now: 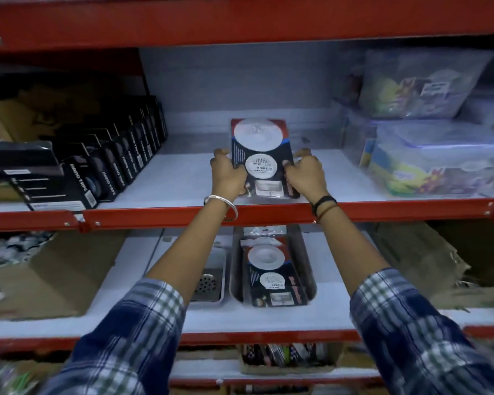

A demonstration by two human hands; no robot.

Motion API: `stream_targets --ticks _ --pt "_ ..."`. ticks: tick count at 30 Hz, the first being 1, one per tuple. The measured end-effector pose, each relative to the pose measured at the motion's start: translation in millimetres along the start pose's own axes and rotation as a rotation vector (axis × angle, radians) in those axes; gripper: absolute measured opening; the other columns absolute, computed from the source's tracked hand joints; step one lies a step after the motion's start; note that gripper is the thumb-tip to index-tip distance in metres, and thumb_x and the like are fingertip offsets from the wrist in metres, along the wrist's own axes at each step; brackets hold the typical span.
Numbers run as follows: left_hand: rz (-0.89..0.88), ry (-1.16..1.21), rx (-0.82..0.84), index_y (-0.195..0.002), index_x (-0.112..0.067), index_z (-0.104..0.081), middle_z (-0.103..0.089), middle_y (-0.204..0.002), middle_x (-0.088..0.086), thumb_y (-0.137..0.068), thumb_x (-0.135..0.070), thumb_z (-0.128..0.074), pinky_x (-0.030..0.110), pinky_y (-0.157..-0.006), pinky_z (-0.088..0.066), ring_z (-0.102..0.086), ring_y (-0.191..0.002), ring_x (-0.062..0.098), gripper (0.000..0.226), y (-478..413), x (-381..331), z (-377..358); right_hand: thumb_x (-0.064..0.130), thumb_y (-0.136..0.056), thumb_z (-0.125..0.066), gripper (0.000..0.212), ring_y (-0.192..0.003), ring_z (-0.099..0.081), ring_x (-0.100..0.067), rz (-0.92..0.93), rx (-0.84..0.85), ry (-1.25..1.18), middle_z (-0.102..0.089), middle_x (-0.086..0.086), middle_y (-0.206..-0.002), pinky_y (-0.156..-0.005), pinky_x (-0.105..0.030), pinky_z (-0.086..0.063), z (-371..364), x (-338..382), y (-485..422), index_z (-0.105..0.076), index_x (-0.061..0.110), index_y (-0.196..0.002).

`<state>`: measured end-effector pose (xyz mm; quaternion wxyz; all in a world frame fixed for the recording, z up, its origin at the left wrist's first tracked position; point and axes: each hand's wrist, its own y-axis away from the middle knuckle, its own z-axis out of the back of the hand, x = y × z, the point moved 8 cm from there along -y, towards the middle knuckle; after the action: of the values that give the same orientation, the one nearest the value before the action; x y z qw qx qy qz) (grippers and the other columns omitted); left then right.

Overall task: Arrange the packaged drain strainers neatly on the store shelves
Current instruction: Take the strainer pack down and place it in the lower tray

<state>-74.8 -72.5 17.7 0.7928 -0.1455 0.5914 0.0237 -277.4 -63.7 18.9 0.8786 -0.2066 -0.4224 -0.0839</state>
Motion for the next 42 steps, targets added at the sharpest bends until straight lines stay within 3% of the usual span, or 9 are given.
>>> stream_targets --ticks 4,8,12,17,23,29,32,36,42 --pt "-0.14 0.03 -0.013 -0.113 -0.01 -0.041 -0.05 -0.123 0.021 -0.082 0.001 -0.052 0.043 -0.09 -0.053 -0.055 -0.109 0.031 0.035 37.1 -4.3 14.7 0.031 -0.092 -0.051 0.031 -0.085 -0.061 -0.032 0.141 -0.136 -0.014 -0.066 -0.012 -0.085 -0.072 -0.036 -0.047 25.9 11.4 42.1 -0.049 0.014 -0.118" --pt "-0.212 0.037 0.019 -0.117 -0.006 -0.039 -0.05 -0.107 0.011 -0.085 0.002 -0.056 0.004 -0.062 -0.045 -0.05 -0.078 0.009 0.038 96.0 12.2 29.7 0.027 -0.093 -0.051 0.03 -0.06 -0.055 -0.022 0.258 -0.169 -0.04 -0.056 0.003 -0.061 -0.055 -0.03 -0.04 34.4 5.2 103.8 -0.048 0.012 -0.118" --pt "-0.202 0.053 0.117 -0.112 -0.012 -0.038 -0.046 -0.083 -0.004 -0.085 0.001 -0.058 0.009 -0.063 -0.044 -0.047 -0.071 0.006 0.036 158.2 45.0 39.1 0.032 -0.089 -0.05 0.027 -0.066 -0.06 -0.031 0.24 -0.162 -0.04 -0.068 -0.009 -0.075 -0.062 -0.037 -0.047 24.9 -33.3 158.3 -0.047 0.02 -0.114" --pt "-0.173 -0.042 0.221 -0.108 -0.028 -0.036 -0.054 -0.1 0.019 -0.083 -0.017 -0.062 0.038 -0.079 -0.051 -0.056 -0.088 0.031 0.038 212.1 114.1 36.9 0.022 -0.083 -0.047 0.032 -0.049 -0.053 -0.032 0.213 -0.11 -0.01 -0.059 -0.014 -0.057 -0.047 -0.037 -0.041 3.7 -83.1 224.5 -0.047 0.013 -0.114" --pt "-0.117 -0.09 0.275 -0.103 -0.02 -0.036 -0.045 -0.094 0.008 -0.082 -0.006 -0.064 0.008 -0.069 -0.039 -0.043 -0.073 0.007 0.037 250.2 172.2 24.8 0.02 -0.076 -0.044 0.043 -0.054 -0.055 -0.03 0.113 -0.019 0.058 -0.061 -0.011 -0.062 -0.051 -0.037 -0.045 -23.7 -141.0 267.2 -0.046 0.01 -0.118" --pt "-0.076 -0.175 0.329 -0.097 -0.012 -0.051 -0.042 -0.104 0.003 -0.084 -0.005 -0.063 0.013 -0.066 -0.045 -0.046 -0.059 0.007 0.018 238.8 198.1 -1.1 0.029 -0.077 -0.04 0.05 -0.056 -0.05 -0.027 -0.017 0.068 0.149 -0.05 -0.002 -0.061 -0.055 -0.032 -0.036 -49.4 -185.2 257.2 -0.043 0.008 -0.122" --pt "-0.045 -0.236 0.328 -0.108 -0.006 -0.057 -0.044 -0.113 0.007 -0.087 -0.005 -0.059 0.031 -0.083 -0.051 -0.052 -0.069 0.008 0.021 216.4 204.5 -17.7 0.027 -0.082 -0.049 0.047 -0.061 -0.058 -0.034 -0.066 0.082 0.188 -0.059 -0.011 -0.066 -0.055 -0.034 -0.041 -59.0 -196.3 235.6 -0.041 0.011 -0.125" --pt "0.005 -0.32 0.377 -0.122 -0.002 -0.053 -0.035 -0.138 0.017 -0.088 -0.012 -0.059 0.032 -0.11 -0.034 -0.046 -0.122 0.027 0.036 179.2 209.1 -48.1 0.017 -0.087 -0.054 0.042 -0.092 -0.063 -0.037 -0.097 0.12 0.21 -0.063 -0.014 -0.115 -0.074 -0.042 -0.051 -71.7 -197.7 194.1 -0.043 0.014 -0.127" --pt "0.029 -0.654 0.486 -0.125 -0.01 -0.056 -0.025 -0.152 0.013 -0.089 -0.029 -0.057 0.041 -0.114 -0.022 -0.023 -0.139 0.036 0.041 139.9 231.4 -73.0 0.022 -0.09 -0.053 0.03 -0.108 -0.054 -0.038 -0.1 0.298 0.427 -0.049 -0.018 -0.124 -0.095 -0.046 -0.042 -95.5 -204.2 145.9 -0.063 0.012 -0.116"
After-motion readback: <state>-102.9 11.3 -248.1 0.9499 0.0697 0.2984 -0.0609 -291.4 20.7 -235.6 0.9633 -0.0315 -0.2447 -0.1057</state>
